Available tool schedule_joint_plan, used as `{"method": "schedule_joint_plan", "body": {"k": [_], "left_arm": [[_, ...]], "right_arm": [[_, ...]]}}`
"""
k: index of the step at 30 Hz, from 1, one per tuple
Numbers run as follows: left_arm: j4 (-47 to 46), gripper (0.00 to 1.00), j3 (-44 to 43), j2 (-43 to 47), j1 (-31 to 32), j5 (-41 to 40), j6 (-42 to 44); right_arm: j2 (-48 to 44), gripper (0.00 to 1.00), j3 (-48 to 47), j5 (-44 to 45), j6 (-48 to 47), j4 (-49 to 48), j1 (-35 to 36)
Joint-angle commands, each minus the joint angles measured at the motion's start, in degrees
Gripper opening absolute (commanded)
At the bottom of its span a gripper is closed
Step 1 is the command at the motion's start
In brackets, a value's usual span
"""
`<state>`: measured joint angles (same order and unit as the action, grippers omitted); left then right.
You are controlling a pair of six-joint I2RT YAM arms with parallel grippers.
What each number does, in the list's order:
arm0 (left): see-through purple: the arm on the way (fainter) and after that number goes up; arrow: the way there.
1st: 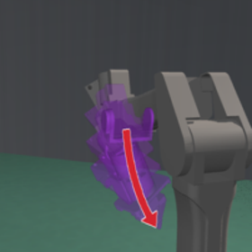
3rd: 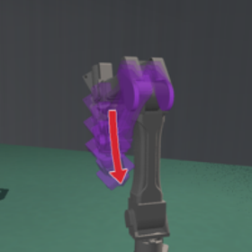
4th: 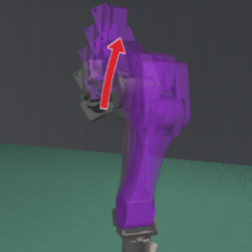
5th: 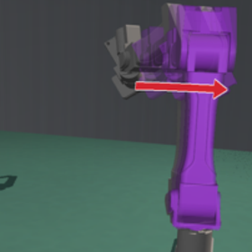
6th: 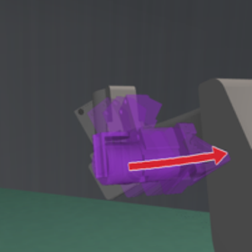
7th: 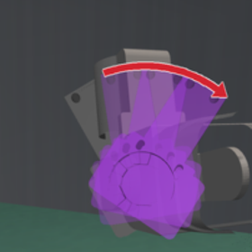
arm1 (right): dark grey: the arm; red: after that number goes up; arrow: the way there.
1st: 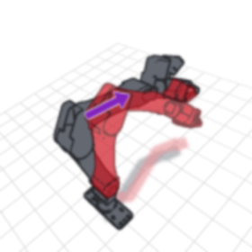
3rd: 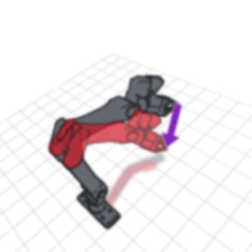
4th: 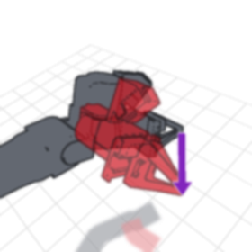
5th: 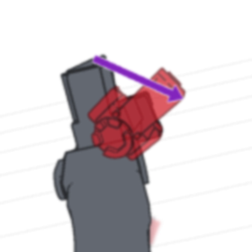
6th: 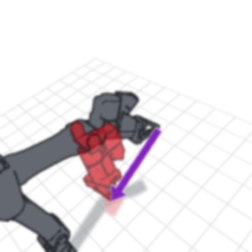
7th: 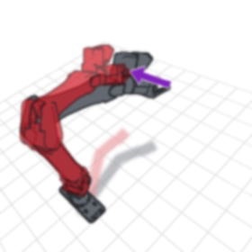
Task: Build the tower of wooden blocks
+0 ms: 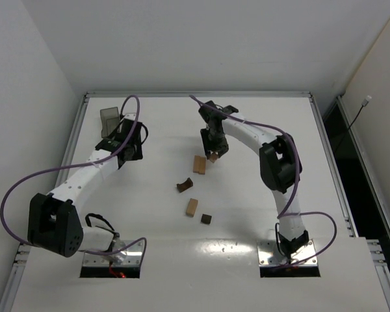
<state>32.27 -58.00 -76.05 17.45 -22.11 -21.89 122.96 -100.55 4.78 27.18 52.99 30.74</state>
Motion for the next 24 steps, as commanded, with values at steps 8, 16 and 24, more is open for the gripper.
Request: {"method": "schedule_joint_plan", "body": {"k": [8, 16, 24], "left_arm": [[-1.25, 0.00, 0.69, 1.17, -2.60, -0.57, 0.27], [-1.77, 0.00, 0.69, 0.03, -2.60, 0.58, 0.27], [-1.77, 0.00, 0.69, 0.03, -2.60, 1.10, 0.27]], "right_arm": [[2.21, 0.00, -6.32, -16.63, -8.15, -0.60, 1.87], [2.99, 0.00, -13.17, -2.95, -25.50, 2.19, 1.78], [5.72, 0.00, -15.46, -3.37, -24.37, 2.20, 3.01]]}}
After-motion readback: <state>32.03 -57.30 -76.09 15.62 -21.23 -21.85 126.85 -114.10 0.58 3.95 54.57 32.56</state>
